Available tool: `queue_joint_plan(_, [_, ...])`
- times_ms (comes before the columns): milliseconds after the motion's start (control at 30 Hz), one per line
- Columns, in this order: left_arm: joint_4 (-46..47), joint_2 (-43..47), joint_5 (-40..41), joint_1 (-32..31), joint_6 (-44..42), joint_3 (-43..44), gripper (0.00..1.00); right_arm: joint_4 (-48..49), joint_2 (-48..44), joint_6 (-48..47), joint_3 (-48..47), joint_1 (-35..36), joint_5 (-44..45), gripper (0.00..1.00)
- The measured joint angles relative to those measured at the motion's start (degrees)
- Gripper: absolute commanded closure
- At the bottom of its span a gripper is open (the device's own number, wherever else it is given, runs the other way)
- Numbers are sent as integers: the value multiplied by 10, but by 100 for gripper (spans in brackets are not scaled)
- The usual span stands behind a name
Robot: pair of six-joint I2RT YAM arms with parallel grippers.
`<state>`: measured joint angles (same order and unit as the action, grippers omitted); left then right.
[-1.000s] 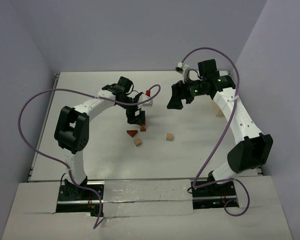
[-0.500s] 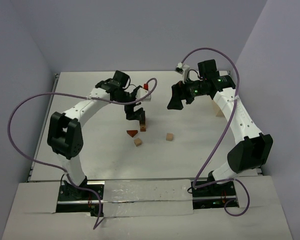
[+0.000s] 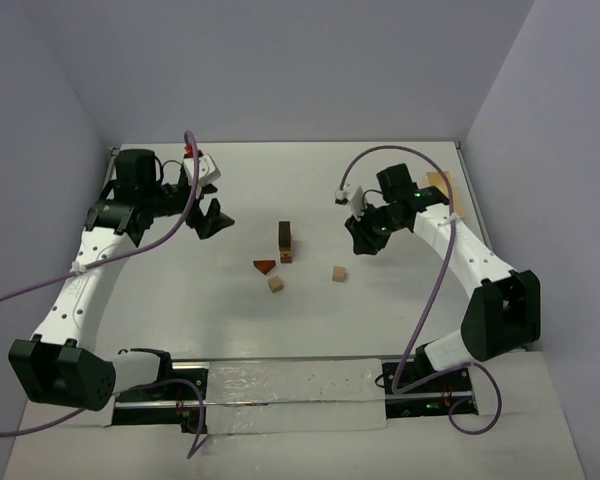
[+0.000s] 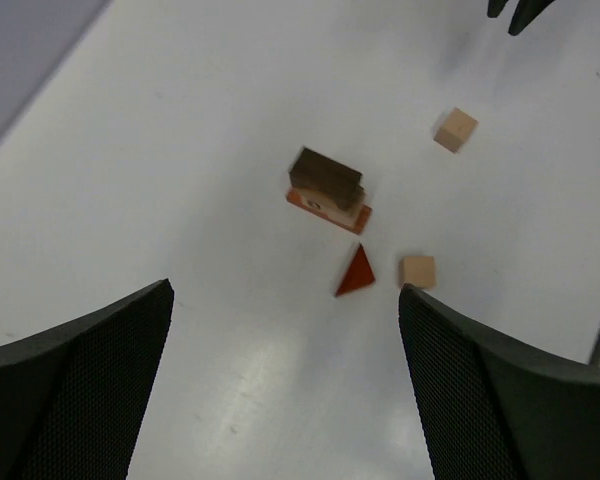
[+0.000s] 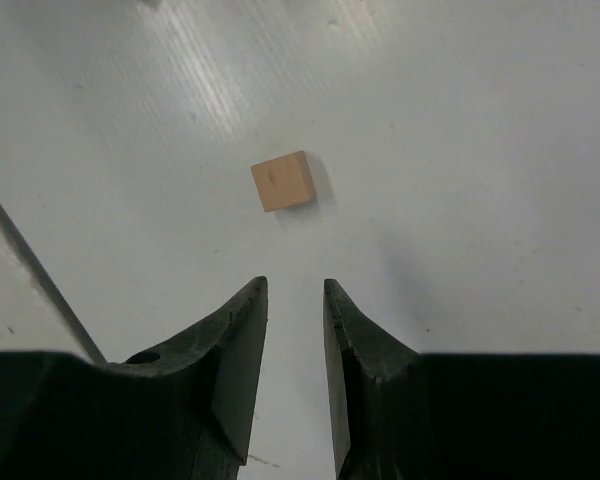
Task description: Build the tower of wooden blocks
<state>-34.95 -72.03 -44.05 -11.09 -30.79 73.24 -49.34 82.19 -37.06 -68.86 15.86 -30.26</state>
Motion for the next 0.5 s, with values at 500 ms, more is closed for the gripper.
queue_joint_plan(500, [49, 25, -13, 10, 82, -124, 1, 72, 109, -25, 41, 117, 74, 54])
